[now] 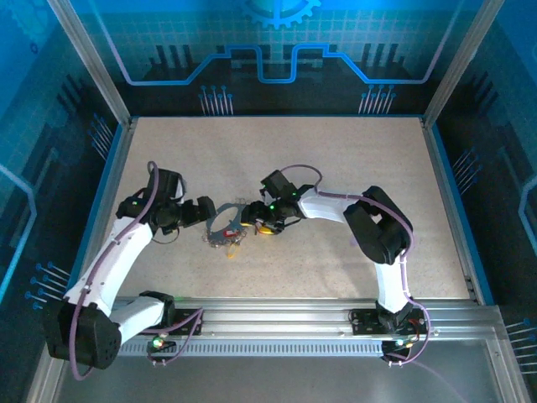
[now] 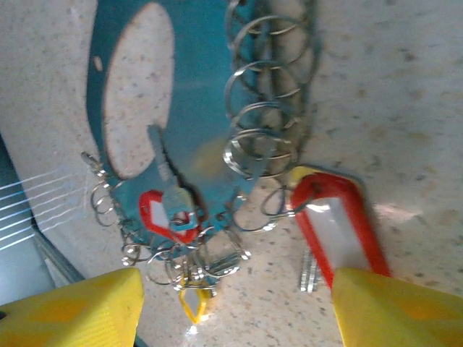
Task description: Put the keys on the keyring
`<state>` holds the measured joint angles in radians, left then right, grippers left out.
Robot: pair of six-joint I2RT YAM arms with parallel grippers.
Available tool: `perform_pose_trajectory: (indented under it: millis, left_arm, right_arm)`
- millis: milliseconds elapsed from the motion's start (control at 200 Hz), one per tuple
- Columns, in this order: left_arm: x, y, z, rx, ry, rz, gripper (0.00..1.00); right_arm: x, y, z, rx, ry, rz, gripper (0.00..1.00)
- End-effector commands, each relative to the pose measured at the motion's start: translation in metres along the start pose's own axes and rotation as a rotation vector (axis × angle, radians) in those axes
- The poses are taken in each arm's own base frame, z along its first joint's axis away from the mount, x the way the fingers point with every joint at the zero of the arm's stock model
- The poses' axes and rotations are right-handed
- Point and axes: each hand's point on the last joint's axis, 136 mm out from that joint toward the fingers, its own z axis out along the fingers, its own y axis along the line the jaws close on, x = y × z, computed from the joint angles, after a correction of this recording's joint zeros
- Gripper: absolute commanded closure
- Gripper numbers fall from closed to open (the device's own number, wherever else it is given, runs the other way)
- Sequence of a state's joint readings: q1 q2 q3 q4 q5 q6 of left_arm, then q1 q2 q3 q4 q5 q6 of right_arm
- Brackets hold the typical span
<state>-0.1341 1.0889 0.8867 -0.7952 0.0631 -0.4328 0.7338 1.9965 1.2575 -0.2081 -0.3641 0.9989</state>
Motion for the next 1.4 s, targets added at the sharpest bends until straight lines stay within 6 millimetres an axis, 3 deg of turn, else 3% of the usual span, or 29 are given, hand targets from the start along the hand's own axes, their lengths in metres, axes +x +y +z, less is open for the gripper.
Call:
perform_pose_trajectory:
  millis: [0, 180, 580, 820, 966, 1251, 1396]
  left_arm:
    - [0.003, 0.009, 0.004, -0.013, -0.025, 0.021, 0.01]
    - [0.007, 0.008, 0.007, 0.003, -0.017, 0.023, 0.01]
    - [0.011, 0.003, 0.009, 0.043, -0.005, 0.007, 0.01]
    - [0.013, 0.0, 0.009, 0.062, -0.001, 0.014, 0.01]
    - [0.013, 0.001, 0.01, 0.061, -0.002, 0.014, 0.01]
    - [0.014, 0.001, 0.012, 0.061, 0.008, 0.017, 0.01]
    - [0.013, -0.002, 0.012, 0.071, 0.004, 0.013, 0.01]
  right_arm:
    - [0.005, -0.03, -0.003, 0.1, -0.013, 0.061, 0.29]
    - [-0.007, -0.054, -0.023, 0.143, -0.068, 0.075, 0.29]
    - [-0.015, -0.049, -0.065, 0.235, -0.118, -0.135, 0.32]
    - [0.002, -0.04, -0.053, 0.201, -0.006, -0.299, 0.71]
    - [-0.003, -0.046, -0.048, 0.272, 0.009, -0.365, 0.89]
    - [-0.022, -0.052, -0.034, 0.317, 0.016, -0.405, 0.95]
    - [-0.013, -0.065, -0.02, 0.335, 0.068, -0.434, 0.96]
